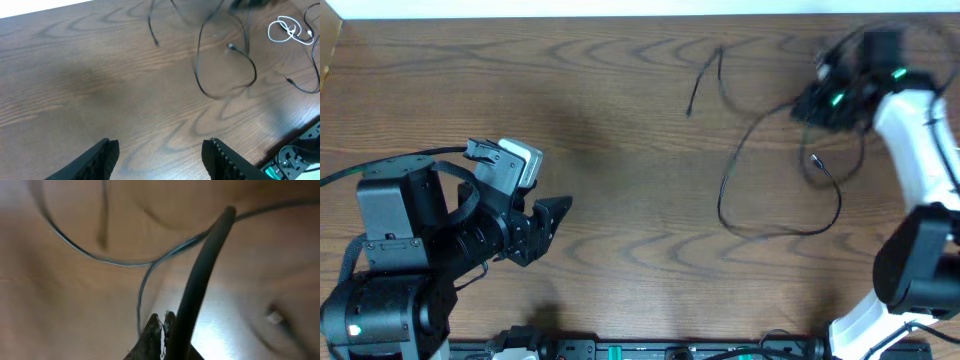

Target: Untangle cables

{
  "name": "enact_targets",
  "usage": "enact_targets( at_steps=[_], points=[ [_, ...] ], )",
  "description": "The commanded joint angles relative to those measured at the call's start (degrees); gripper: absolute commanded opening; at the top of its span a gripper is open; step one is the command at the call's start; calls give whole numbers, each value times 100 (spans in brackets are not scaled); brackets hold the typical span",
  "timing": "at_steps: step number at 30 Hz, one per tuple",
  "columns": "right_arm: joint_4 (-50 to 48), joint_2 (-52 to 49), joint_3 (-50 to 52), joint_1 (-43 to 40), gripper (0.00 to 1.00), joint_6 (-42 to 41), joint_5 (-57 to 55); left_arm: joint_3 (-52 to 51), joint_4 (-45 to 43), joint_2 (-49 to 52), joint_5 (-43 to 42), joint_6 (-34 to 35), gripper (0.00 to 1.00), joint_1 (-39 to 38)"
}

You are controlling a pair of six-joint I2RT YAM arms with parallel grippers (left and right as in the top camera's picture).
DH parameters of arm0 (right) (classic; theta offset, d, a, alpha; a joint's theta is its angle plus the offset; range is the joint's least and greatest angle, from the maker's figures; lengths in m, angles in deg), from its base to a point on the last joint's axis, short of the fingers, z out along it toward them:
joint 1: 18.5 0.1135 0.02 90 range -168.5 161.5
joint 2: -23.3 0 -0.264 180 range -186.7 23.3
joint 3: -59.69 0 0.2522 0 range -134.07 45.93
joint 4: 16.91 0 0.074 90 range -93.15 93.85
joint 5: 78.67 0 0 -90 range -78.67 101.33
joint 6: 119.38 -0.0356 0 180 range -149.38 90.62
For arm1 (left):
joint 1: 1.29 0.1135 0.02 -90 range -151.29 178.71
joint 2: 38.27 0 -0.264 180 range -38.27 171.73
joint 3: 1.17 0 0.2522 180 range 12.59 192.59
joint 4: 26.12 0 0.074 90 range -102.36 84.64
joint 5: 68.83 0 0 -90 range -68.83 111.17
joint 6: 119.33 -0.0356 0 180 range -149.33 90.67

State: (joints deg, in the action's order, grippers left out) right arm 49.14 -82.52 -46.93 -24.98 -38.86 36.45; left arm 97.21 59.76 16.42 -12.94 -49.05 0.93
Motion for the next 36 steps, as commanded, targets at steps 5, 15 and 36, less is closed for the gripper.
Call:
enact_targets(
  at_steps=[5,15,36],
  points=[
    [850,35,-2249,-1222,1,-120,-1517,68,101,-9,11,-15,59,-7],
    [1707,26,-3180,-3679,1,-400,-2479,68,111,28,9,-13,59,-7],
    [1825,-11,-2968,-4450,99,-310,295,68,219,138,9,44,59,-7]
  ],
)
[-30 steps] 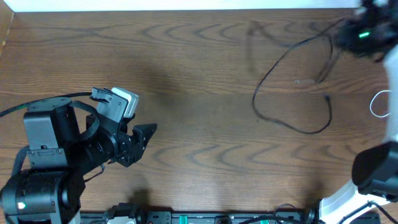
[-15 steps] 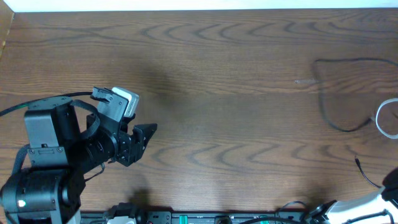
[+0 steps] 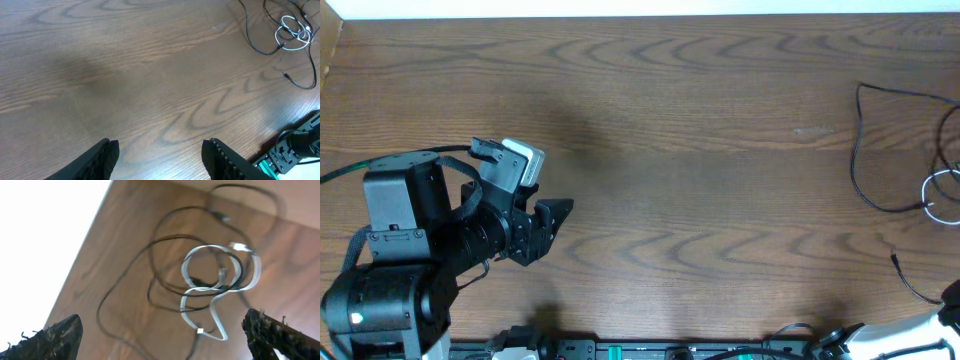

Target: Untangle cables

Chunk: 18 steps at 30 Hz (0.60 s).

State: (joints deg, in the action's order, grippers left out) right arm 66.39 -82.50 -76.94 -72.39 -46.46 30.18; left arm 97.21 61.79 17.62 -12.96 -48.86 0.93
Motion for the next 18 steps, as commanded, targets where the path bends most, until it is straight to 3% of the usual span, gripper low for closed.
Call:
enact_targets(
  at_steps=[1,6,12,18],
  points=[
    [173,-13,33,396,99,660,1132,68,15,20,11,24,59,-7],
    [754,-17,33,1150,99,1471,1123,68,17,20,11,26,59,-7],
    [1298,-31,160,2251,99,1565,-577,68,26,20,9,26,59,-7],
    [1121,-31,979,2970,99,1545,-1617,68,48,20,9,26,59,-7]
  ],
)
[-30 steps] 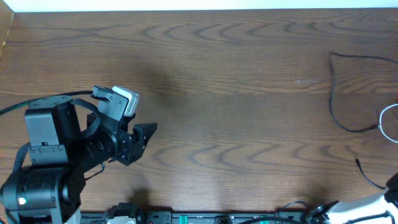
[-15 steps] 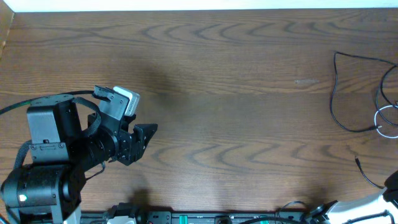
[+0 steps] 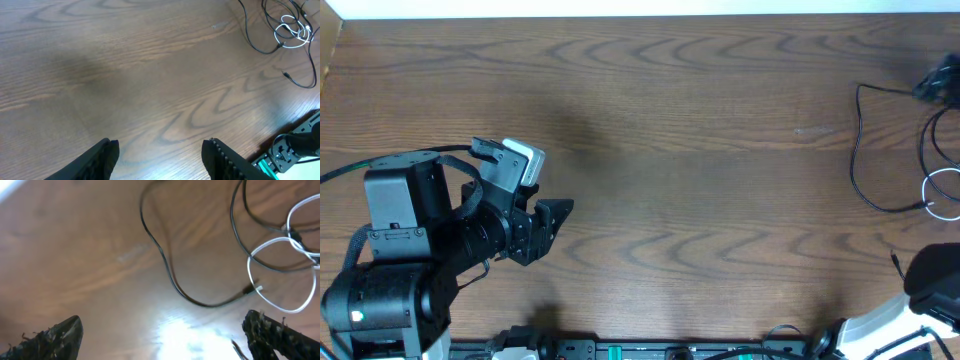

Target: Untangle cables

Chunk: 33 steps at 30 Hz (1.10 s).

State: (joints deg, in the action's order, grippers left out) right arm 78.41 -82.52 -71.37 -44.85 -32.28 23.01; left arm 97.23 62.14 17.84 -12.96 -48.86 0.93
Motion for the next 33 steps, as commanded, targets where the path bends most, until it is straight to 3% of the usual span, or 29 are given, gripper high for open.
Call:
enact_targets(
  at_steps=[1,5,7,11,17,23,33],
  points=[
    [-199,-28,664,293,99,129,-1058,66,15,-2,9,26,59,-7],
    [-940,-28,1700,472,99,809,-1102,66,13,-2,9,26,59,-7],
    [-1416,-28,2197,566,99,1453,-627,66,9,-2,9,26,59,-7],
    [-2181,-28,2686,750,98,1825,166,66,26,-2,9,26,59,-7],
    [-3327,-28,3442,1202,97,1818,129,66,168,-2,11,26,59,-7],
    [-4347,-28,4155,1471,89,1762,2,66,203,-2,11,26,59,-7],
    [-5329,-33,4273,1478,87,367,-466,66,201,-2,11,28,59,-7]
  ],
)
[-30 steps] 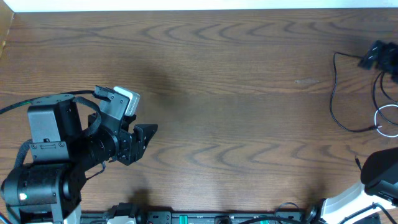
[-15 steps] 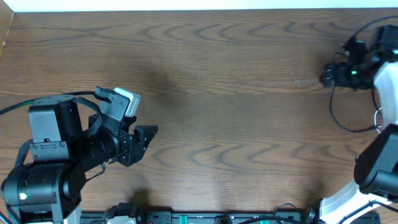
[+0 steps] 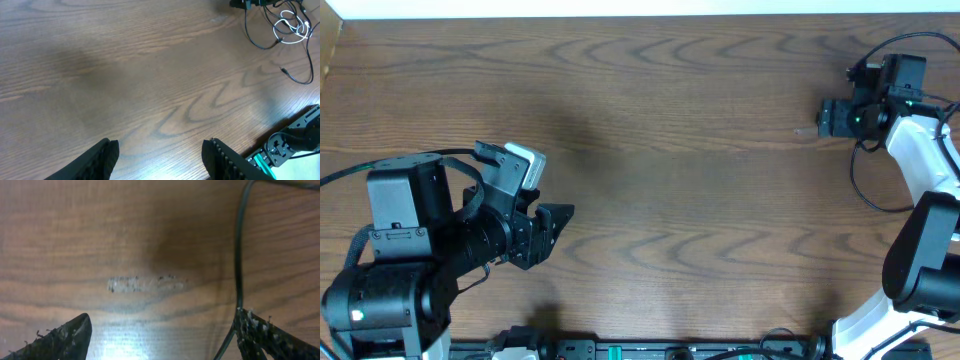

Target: Untangle cables

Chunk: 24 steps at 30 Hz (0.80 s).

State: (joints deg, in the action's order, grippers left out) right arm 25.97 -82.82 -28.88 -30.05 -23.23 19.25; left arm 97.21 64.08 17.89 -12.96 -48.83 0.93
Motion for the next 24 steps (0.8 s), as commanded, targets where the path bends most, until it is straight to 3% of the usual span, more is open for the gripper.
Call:
enact_targets(
  at_steps=[1,7,13,24],
  points=[
    [-118,-2,24,-2,87,-638,-98,68,7,-4,11,26,59,-7],
    [-96,-2,39,-4,86,-1169,-791,68,48,-4,9,26,58,-7],
    [-131,-61,74,-17,79,-955,-846,68,68,-2,11,24,59,-7],
    [4,-831,74,-39,79,-866,-909,63,107,184,11,24,59,-7]
  ],
)
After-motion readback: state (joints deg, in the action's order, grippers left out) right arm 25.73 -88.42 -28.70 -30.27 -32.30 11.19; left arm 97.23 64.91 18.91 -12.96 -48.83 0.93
